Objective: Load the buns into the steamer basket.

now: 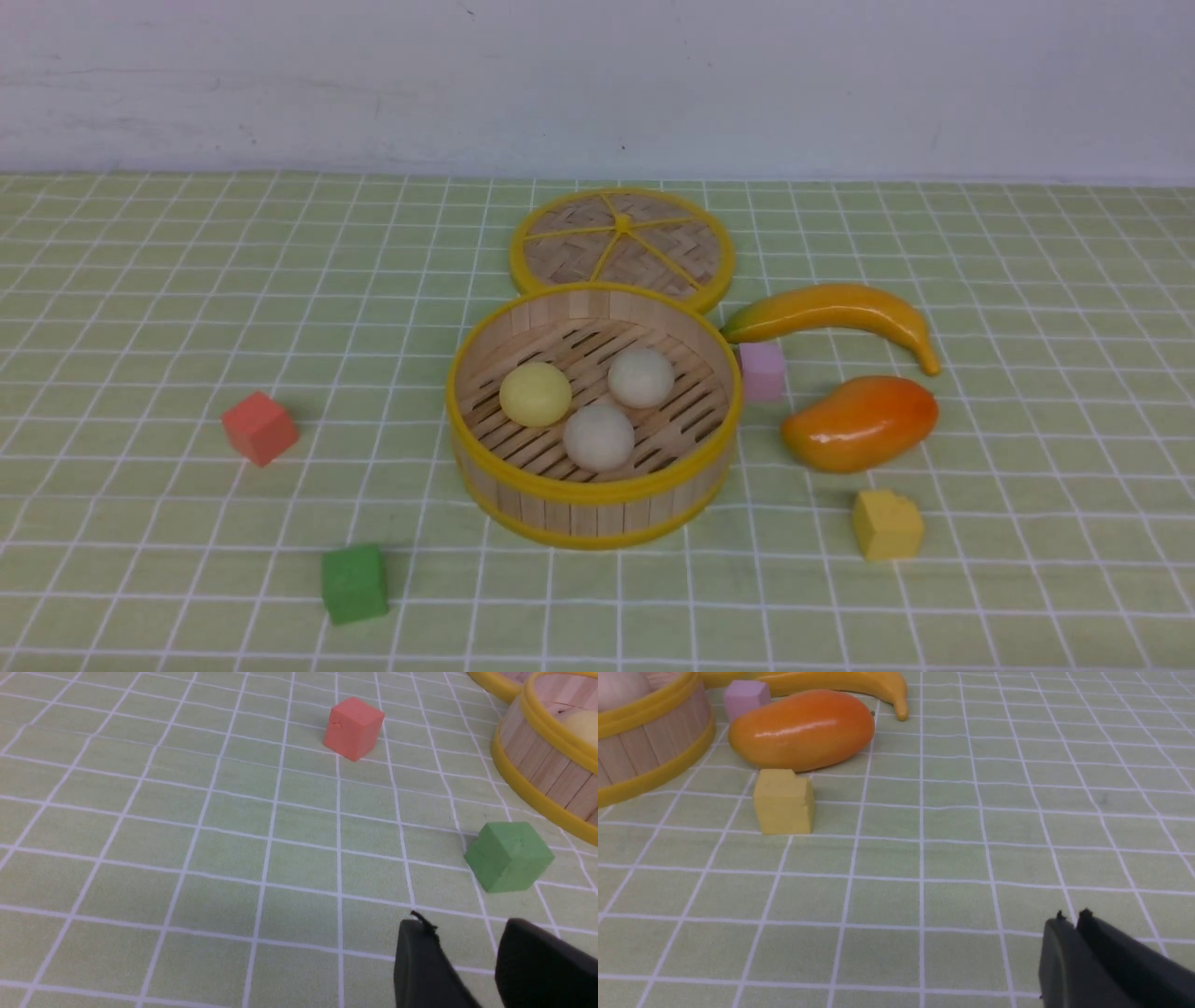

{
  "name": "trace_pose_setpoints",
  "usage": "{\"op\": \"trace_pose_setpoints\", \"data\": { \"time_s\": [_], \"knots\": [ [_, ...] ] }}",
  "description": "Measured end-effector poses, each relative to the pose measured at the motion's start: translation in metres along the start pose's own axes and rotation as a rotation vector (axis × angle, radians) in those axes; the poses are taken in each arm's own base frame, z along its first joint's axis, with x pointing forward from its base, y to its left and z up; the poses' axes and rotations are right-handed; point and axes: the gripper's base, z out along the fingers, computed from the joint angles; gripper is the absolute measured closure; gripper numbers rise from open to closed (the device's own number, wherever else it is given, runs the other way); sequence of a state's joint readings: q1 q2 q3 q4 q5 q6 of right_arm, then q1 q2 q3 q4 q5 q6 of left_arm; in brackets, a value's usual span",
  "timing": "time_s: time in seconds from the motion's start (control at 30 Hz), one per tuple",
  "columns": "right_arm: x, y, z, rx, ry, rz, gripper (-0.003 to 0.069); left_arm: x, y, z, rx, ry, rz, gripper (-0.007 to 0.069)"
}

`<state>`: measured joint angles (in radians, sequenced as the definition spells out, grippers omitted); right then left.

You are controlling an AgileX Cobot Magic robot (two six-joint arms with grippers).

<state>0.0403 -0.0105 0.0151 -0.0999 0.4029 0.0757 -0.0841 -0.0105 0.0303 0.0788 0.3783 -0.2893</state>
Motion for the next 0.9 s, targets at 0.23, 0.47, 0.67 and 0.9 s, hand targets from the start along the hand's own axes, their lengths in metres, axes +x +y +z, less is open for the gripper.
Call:
{"op": "trace_pose_setpoints", "data": {
  "time_s": [0.23,0.47,0.67,0.9],
  "knots": [
    [0.0,-0.0001,0.0,0.001,0.0,-0.003,0.0609,0.0001,0.0,0.0,0.0,0.001,0.0,0.0387],
    [0.0,-0.0001,0.0,0.001,0.0,-0.003,0.0606,0.0001,0.0,0.0,0.0,0.001,0.0,0.0387],
    [0.0,-0.0002,0.0,0.002,0.0,-0.004,0.0597,0.0,0.0,0.0,0.0,0.0,0.0,0.0387],
    [-0.0001,-0.0002,0.0,0.002,-0.001,-0.005,0.0585,0.0,0.0,0.0,0.0,0.0,0.0,0.0387]
  ]
}}
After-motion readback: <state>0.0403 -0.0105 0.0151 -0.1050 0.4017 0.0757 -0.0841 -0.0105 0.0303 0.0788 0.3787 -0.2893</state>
